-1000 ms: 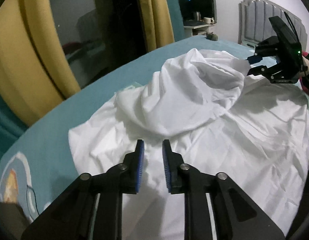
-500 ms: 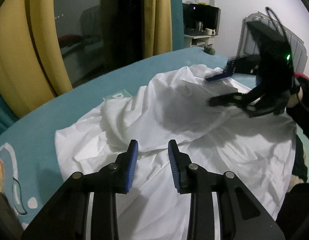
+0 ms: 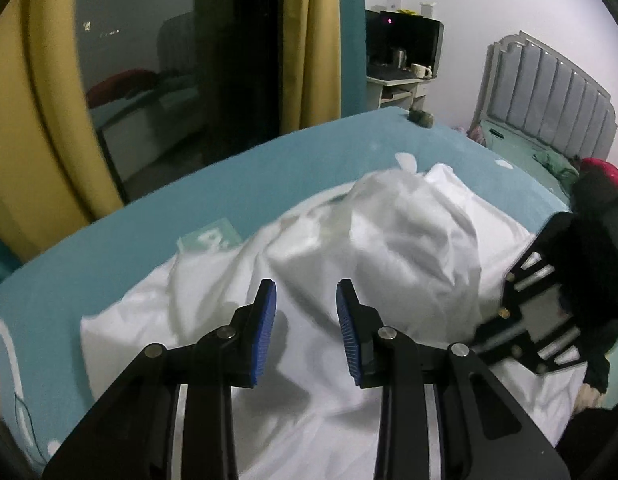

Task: Fold large clothes

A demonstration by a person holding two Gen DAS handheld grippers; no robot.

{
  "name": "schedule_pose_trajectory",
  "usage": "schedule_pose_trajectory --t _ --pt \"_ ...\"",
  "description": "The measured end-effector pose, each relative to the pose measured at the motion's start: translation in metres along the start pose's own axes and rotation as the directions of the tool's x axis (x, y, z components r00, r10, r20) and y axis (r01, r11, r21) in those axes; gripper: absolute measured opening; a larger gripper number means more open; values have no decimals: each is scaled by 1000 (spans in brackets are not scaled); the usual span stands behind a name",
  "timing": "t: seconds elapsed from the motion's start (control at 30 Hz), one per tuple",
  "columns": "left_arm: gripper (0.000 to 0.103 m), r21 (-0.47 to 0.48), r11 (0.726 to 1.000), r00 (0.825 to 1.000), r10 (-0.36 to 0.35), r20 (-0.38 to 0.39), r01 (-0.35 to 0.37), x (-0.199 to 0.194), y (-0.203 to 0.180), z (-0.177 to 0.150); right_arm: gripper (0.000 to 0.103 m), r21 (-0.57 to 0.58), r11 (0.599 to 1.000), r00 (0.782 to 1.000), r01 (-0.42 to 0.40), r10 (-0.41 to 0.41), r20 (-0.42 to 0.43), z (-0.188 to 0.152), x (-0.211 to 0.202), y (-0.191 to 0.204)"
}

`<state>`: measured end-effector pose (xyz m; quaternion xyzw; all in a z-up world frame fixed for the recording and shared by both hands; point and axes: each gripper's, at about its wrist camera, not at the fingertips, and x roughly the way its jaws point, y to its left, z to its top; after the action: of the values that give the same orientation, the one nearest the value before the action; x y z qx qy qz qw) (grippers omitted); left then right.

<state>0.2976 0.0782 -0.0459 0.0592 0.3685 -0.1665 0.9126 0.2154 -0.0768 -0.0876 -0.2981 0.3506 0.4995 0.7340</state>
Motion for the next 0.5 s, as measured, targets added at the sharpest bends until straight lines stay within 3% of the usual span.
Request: schedule_pose_trajectory --t 0.13,0.23,0.3,0.43,0.5 --pt "33 -29 1000 1000 -3 7 3 17 -1 21 12 7 1000 998 26 -26 63 5 -22 -9" --pt "33 -61 998 1000 3 -7 -4 31 2 31 23 63 994 989 89 -95 109 11 -34 -26" --pt "33 -55 998 998 -11 -59 8 46 1 30 25 141 980 977 142 -161 137 14 -36 -43" --pt "33 18 999 977 -29 -209 34 75 -13 5 27 265 928 958 262 -284 49 10 -13 -74" --pt "34 39 999 983 -19 -181 27 70 -15 -4 31 279 912 952 300 -305 -27 4 5 -84"
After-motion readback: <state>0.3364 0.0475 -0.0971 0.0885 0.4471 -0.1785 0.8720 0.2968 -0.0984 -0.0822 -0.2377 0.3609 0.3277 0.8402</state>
